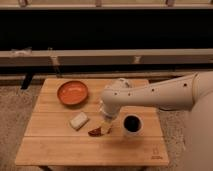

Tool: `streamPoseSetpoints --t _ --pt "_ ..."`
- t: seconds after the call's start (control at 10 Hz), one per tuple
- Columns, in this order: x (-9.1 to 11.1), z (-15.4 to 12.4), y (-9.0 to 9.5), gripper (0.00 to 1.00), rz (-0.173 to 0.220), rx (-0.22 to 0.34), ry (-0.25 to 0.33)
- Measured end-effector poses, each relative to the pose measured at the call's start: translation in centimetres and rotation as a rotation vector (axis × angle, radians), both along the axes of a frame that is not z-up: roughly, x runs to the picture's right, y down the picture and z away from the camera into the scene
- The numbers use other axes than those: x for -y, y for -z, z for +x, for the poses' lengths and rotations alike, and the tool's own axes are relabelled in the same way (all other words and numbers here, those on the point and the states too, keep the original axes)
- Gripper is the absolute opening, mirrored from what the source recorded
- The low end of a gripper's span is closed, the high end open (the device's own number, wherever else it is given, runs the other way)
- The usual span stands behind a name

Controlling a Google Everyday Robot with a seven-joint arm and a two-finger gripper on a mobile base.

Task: Drag the pepper across the table

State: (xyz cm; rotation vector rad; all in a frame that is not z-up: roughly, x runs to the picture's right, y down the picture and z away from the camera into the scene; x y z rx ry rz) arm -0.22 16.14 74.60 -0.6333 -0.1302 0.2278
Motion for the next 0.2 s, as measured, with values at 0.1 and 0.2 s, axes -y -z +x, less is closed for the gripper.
streamPoseSetpoints --t 0.1,0.2 --pt "0.24 -0.21 0.25 0.8 0.005 0.013 0.003" --pt "0.23 -0.26 0.3 0.8 0.005 0.016 0.003"
